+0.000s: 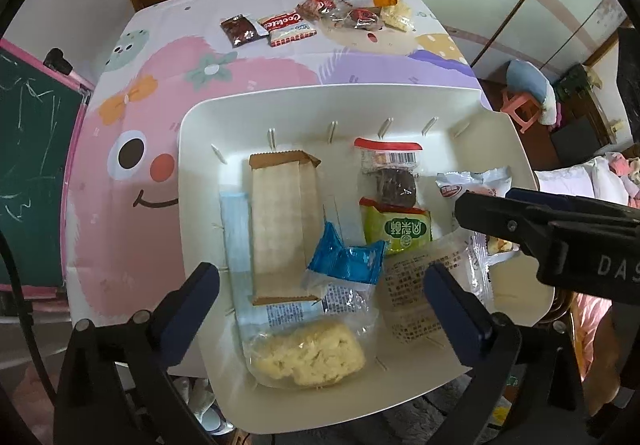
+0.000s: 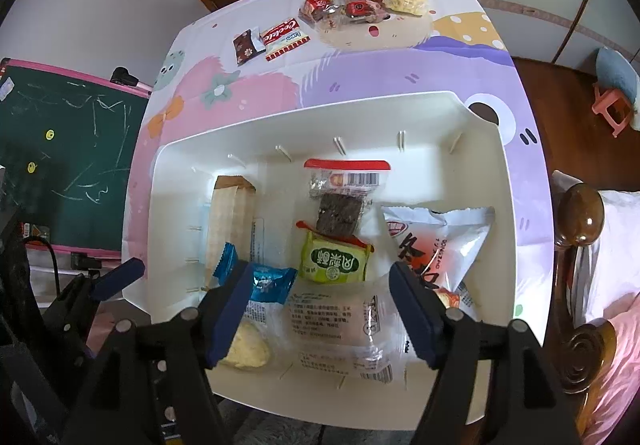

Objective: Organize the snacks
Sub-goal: 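Lower the blue pack into the tray with the left gripper while the right places the green pack, then lift both grippers from the tray toward the remaining snacks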

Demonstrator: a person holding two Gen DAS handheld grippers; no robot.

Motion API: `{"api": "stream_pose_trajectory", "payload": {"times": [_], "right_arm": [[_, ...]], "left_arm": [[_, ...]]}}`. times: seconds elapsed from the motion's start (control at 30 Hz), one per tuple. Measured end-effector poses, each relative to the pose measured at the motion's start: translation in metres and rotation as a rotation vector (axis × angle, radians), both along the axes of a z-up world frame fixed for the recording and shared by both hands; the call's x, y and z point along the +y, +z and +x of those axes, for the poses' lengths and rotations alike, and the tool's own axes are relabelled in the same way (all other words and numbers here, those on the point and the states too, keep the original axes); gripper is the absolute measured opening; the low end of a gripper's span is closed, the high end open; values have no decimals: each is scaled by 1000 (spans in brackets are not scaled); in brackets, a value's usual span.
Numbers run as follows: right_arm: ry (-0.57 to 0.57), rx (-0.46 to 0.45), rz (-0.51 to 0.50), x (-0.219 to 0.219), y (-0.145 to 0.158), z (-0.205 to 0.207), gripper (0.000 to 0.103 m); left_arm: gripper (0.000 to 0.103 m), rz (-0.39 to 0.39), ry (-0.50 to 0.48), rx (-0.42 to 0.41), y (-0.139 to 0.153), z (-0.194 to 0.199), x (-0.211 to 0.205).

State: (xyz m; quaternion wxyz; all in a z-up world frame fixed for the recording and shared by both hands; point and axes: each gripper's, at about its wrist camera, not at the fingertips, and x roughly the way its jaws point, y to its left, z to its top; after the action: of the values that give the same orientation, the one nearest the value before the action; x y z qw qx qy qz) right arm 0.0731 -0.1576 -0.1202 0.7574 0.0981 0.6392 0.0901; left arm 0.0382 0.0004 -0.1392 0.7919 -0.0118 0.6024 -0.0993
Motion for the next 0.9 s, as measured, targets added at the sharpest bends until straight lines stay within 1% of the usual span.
{"api": "stream_pose_trajectory", "payload": {"times": [0.53,0.73,0.9], "right_arm": [[2,-14,6,1,-1,-6,71],[-8,-32,11,2,6,-5,71],[-12,-49,13,0,13,0,71]], "left_arm": [[102,-41,31,-6,7,-1,8],[102,-53,33,-22,16,2,13],[102,-59,48,-51,28,8,21]]}}
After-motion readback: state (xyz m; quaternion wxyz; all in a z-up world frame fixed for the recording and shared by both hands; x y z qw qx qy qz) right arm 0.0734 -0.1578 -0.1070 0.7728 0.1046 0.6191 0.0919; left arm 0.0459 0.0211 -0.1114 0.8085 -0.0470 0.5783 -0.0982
